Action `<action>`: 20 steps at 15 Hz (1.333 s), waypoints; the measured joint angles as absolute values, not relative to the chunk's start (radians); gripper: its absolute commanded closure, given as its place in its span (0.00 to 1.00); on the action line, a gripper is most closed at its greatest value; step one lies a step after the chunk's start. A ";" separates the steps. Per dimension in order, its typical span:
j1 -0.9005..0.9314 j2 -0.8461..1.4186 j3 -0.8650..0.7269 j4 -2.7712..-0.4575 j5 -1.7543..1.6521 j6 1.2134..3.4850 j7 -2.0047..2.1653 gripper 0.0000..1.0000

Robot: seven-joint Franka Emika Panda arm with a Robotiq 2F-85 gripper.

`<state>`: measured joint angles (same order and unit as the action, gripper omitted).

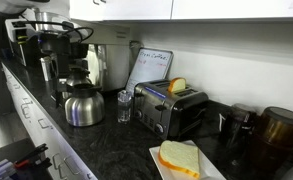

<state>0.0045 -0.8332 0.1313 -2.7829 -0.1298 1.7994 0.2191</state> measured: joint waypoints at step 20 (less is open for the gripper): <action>-0.150 -0.839 0.105 -2.772 -0.144 2.164 0.421 0.00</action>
